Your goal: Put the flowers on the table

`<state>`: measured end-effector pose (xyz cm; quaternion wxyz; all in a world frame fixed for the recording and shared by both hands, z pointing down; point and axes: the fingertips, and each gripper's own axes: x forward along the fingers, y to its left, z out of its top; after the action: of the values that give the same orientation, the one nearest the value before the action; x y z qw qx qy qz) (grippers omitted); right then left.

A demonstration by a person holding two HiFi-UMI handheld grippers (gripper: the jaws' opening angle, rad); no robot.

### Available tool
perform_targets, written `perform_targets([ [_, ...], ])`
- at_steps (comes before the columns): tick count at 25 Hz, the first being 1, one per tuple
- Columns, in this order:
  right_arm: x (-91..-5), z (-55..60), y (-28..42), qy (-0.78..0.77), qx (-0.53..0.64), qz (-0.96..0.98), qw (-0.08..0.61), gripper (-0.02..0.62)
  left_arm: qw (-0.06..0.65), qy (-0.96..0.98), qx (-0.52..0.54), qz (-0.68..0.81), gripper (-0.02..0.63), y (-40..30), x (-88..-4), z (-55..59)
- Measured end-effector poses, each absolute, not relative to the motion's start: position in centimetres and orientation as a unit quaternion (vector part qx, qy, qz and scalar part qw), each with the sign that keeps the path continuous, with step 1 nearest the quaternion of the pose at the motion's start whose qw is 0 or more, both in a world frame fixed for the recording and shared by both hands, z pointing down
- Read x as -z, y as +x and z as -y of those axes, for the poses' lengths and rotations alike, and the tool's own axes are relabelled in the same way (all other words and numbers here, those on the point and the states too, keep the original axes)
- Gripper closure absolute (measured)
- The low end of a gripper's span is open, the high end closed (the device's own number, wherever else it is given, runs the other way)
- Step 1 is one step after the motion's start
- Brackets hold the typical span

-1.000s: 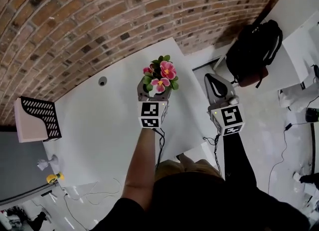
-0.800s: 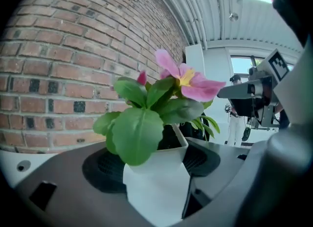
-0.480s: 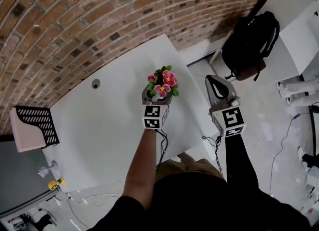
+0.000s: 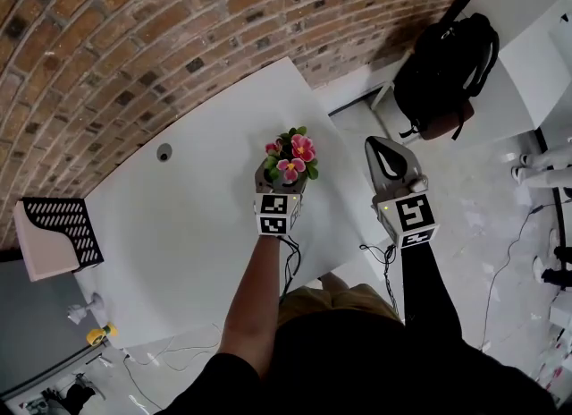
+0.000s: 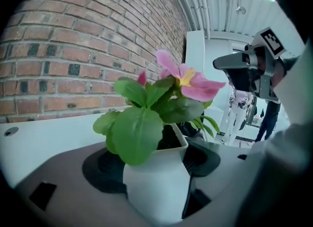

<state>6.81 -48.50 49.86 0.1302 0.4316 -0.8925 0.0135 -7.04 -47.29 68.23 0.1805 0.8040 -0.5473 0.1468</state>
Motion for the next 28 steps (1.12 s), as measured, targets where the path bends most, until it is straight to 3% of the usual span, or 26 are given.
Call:
perform_targets([
  [28, -48.9, 47.2, 6.8, 0.415, -0.014, 0.903, 0.114, 0.594, 0.170, 0.783, -0.193, 0.566, 0.218, -7.3, -68.5, 45.2],
])
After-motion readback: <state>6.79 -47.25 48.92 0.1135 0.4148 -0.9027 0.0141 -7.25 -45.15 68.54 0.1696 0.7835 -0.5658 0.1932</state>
